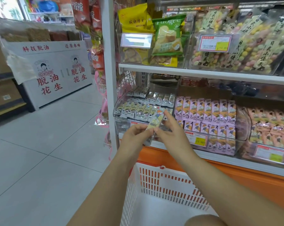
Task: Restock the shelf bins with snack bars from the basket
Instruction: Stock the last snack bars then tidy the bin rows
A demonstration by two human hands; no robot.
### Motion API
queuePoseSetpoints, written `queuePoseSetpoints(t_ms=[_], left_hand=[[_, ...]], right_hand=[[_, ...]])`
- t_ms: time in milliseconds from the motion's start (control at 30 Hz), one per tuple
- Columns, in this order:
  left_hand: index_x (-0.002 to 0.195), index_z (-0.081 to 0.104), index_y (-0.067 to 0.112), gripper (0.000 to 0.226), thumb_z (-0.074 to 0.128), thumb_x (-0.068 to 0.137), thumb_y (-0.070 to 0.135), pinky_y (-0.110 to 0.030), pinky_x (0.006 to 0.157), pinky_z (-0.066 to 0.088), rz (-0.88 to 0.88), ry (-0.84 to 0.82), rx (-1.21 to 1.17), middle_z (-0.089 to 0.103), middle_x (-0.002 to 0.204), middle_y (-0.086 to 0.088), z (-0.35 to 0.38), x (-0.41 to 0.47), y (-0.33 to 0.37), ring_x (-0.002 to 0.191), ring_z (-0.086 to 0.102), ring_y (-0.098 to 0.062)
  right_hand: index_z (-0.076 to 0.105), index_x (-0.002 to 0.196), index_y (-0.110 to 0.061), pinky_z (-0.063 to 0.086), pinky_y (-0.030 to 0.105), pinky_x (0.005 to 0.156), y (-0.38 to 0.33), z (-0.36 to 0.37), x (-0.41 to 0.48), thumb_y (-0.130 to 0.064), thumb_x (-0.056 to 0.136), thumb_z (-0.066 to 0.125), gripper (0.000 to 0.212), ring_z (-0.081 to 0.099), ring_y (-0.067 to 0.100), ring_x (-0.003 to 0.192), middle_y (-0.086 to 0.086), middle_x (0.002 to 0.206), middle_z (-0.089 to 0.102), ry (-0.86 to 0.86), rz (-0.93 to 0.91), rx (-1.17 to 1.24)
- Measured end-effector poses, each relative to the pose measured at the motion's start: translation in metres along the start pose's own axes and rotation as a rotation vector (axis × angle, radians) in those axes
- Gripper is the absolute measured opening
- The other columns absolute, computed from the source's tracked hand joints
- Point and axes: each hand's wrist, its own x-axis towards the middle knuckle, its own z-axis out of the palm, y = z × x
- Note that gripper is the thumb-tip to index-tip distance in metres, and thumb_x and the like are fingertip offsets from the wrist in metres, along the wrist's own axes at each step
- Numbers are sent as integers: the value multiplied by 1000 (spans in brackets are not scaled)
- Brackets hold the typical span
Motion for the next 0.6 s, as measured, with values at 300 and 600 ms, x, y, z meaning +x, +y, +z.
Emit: queuePoseSetpoints(t_ms=[300,600], left_hand=[[103,61,29,16,65,89,22,-28,77,49,151,6,236,60,99,8,13,68,28,90,61,-10],[121,59,22,26,52,96,25,-29,85,48,290,-18,879,62,117,3,-6,138,25,99,60,-13]], right_hand=[[44,140,-26,49,27,93,-11,-3,68,-19,97,53,45,54,11,114,-5,142,46,99,-63,-177],[60,126,-23,43,6,63,4,-20,137,-14,86,69,42,62,15,96,2,132,55,-7,10,-368]])
